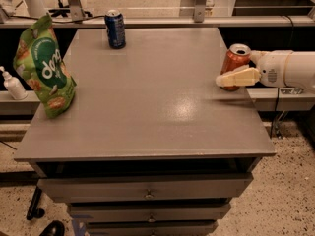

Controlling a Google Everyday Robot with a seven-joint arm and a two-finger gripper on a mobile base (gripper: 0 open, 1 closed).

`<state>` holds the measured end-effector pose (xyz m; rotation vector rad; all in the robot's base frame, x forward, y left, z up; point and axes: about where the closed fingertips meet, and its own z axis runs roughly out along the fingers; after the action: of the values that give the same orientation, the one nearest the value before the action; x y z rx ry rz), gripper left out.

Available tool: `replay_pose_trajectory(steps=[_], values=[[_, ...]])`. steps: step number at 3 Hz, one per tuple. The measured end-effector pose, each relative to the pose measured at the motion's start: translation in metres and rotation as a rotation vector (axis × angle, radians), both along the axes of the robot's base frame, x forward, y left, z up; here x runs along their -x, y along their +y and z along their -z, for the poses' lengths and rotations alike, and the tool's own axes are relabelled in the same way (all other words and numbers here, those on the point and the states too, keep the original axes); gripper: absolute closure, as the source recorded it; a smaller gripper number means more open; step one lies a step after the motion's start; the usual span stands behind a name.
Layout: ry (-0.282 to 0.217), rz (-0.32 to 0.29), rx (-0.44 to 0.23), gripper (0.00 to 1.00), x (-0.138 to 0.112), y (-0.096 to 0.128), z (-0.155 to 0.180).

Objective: Move coke can near green rice chip bag

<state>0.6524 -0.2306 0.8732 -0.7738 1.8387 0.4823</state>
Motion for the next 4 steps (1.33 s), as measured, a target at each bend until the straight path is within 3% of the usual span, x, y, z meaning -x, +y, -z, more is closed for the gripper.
replay_pose_trajectory(steps=[1,4], values=[[-0.017,-0.011,-0.084,0.17,-0.006,0.009,0.0],[-0.033,-0.112,-0.115,0.87,0.001,0.051,-0.017]])
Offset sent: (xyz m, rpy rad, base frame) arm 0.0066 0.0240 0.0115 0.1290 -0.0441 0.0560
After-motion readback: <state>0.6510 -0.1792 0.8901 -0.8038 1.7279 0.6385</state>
